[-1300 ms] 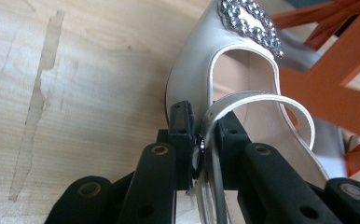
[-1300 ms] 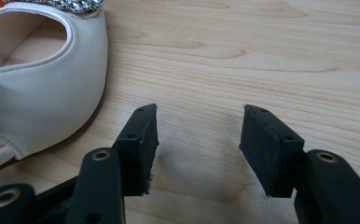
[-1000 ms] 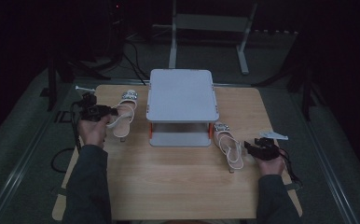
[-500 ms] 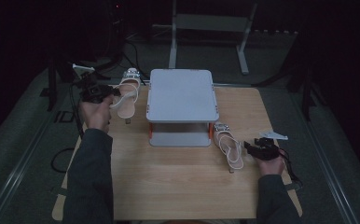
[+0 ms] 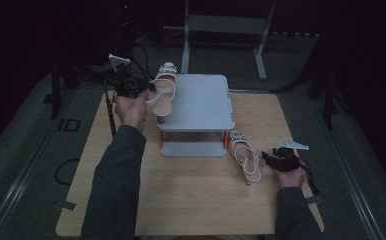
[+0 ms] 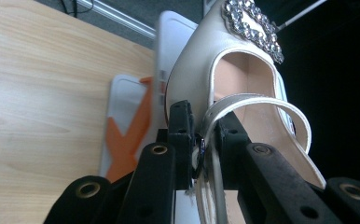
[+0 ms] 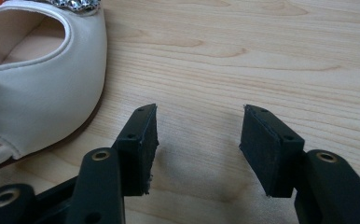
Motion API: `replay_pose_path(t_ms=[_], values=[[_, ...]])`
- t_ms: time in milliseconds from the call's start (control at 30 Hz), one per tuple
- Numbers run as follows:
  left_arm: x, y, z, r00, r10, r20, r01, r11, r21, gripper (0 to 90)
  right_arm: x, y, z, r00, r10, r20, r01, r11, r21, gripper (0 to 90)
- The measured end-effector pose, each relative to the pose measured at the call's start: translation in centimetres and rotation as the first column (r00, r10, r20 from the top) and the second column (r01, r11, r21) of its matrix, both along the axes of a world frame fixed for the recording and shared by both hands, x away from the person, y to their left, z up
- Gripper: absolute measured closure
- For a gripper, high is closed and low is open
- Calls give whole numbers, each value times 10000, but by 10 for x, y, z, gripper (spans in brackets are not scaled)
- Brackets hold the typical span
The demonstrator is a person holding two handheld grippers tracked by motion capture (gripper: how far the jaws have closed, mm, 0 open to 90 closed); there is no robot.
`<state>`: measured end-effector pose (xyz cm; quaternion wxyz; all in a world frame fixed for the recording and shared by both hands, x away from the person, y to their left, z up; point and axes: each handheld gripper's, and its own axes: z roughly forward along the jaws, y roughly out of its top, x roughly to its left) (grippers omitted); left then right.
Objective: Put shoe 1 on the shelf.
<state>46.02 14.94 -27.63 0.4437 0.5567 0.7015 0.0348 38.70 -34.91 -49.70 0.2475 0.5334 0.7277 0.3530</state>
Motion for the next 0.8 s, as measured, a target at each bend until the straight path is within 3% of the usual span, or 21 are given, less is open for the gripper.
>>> replay_pose_path(t_ms=[233,367,433,633,800], values=[[5,-31,-2,10000,-65,-53,64,9998,-178,801,0,0,0,10000,-1,10,1,10000,15,458],[12,-43,-10,9990,-187,-417,179,9997,-194,800,0,-1,0,10000,6,45,-6,10000,23,457],[14,-47,-13,9977,-181,-648,167,9996,-224,801,0,-1,1,10000,-9,40,9,10000,47,458],[16,-50,-19,9968,61,-792,-101,9987,-505,799,0,-1,1,10000,-19,43,19,10000,56,458],[17,-52,-20,9962,-3,-869,-50,9982,-599,797,0,-1,1,10000,-9,52,9,10000,49,457]])
